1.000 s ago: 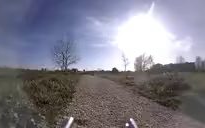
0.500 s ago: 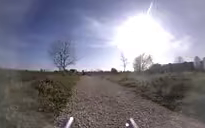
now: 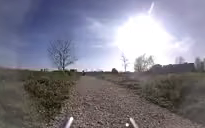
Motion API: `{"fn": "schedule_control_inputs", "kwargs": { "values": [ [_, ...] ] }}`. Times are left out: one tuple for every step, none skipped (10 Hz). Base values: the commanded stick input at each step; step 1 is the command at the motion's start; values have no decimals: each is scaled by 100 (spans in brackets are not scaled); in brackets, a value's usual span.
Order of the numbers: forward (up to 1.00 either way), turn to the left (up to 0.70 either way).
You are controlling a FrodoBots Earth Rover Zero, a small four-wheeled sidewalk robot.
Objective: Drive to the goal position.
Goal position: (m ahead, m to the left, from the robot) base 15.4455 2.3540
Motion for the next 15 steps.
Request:
{"fn": "schedule_control_inputs", "kwargs": {
  "values": [
    [49,0],
    [49,0],
    [49,0],
    [49,0],
    [49,0],
    [49,0],
    [49,0],
    [49,0],
    [49,0],
    [49,0],
    [49,0],
    [49,0],
    [49,0],
    [49,0],
    [49,0]
  ]
}}
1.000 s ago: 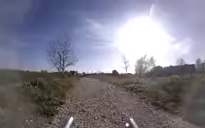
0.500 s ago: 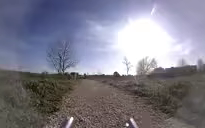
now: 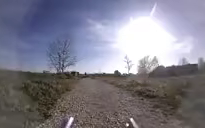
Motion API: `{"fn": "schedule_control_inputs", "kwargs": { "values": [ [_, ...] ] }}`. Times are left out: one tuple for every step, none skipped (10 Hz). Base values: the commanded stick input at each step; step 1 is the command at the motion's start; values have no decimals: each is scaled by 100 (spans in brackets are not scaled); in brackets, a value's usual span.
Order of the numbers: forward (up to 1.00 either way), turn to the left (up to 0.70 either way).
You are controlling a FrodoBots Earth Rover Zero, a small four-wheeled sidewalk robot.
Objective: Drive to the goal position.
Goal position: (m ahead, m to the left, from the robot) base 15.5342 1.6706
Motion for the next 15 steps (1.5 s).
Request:
{"fn": "schedule_control_inputs", "kwargs": {
  "values": [
    [49,0],
    [49,0],
    [49,0],
    [49,0],
    [49,0],
    [49,0],
    [49,0],
    [49,0],
    [49,0],
    [49,0],
    [49,0],
    [49,0],
    [49,0],
    [49,0],
    [49,0]
  ]
}}
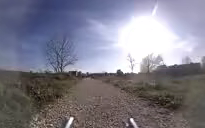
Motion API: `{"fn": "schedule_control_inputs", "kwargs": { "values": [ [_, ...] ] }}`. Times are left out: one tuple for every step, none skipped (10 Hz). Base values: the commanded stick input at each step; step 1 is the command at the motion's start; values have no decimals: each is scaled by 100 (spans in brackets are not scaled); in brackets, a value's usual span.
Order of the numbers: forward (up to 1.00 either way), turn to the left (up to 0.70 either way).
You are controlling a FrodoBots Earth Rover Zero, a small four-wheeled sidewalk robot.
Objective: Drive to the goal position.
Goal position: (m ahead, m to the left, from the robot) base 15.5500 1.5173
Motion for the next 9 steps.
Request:
{"fn": "schedule_control_inputs", "kwargs": {
  "values": [
    [49,0],
    [49,0],
    [49,0],
    [49,0],
    [49,0],
    [49,0],
    [49,0],
    [49,0],
    [49,0]
  ]
}}
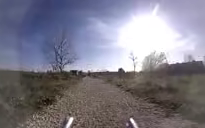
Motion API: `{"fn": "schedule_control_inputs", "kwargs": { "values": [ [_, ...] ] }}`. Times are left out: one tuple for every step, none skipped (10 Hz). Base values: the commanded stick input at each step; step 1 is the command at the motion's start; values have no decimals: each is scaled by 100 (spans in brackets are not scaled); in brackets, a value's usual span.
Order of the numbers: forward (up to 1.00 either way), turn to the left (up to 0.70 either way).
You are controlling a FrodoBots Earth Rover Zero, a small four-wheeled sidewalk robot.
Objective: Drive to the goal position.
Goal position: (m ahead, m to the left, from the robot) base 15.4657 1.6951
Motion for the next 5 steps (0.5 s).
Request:
{"fn": "schedule_control_inputs", "kwargs": {
  "values": [
    [49,0],
    [49,0],
    [49,0],
    [49,0],
    [49,0]
  ]
}}
